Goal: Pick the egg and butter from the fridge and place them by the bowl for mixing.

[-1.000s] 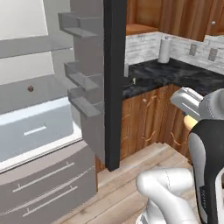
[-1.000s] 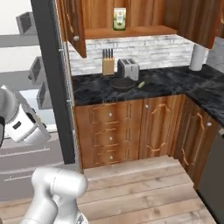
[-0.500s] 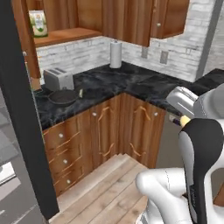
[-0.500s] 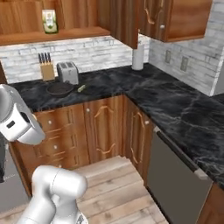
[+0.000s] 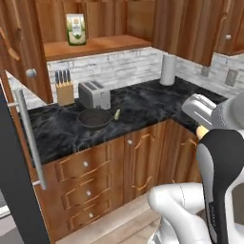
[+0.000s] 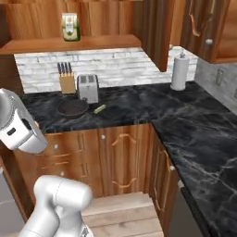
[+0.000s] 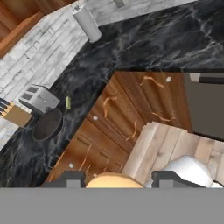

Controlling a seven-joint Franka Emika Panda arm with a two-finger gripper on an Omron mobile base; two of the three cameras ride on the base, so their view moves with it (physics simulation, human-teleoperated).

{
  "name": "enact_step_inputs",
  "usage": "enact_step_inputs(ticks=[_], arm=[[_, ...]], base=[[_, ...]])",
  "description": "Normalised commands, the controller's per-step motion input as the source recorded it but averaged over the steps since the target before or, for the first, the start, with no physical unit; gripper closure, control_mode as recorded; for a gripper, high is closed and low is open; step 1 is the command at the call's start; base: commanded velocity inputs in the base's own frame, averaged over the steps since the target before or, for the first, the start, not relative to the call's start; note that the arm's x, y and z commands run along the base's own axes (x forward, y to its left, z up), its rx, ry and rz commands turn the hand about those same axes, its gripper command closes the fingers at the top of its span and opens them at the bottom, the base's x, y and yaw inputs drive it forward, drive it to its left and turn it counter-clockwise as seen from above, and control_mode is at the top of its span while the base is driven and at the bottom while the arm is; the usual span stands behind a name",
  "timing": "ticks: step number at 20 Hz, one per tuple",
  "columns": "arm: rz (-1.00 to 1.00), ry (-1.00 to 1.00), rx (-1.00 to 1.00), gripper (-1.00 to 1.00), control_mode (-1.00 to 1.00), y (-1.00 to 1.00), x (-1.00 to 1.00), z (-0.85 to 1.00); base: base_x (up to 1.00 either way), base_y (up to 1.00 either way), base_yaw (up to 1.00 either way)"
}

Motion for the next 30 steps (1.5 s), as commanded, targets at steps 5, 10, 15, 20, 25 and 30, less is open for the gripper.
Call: enact_step_inputs(ticks=[5,10,15,20,25,30], arm=[[0.00,0.00,0.00,1.00,1.00,0.00,0.00,0.00],[0.00,0.00,0.00,1.00,1.00,0.00,0.00,0.00],[0.00,0.00,0.00,1.00,1.00,0.00,0.00,0.00],[0.00,0.00,0.00,1.00,1.00,0.00,0.00,0.00],[0.00,0.00,0.00,1.00,1.00,0.00,0.00,0.00],[0.01,0.02,0.00,1.00,-1.00,0.00,0.05,-0.09]], base=[[0.93,0.05,0.60],[0.52,-0.02,0.73],[0.68,-0.24,0.19],[0.55,0.03,0.00],[0.37,0.50,0.00],[0.03,0.10,0.01]])
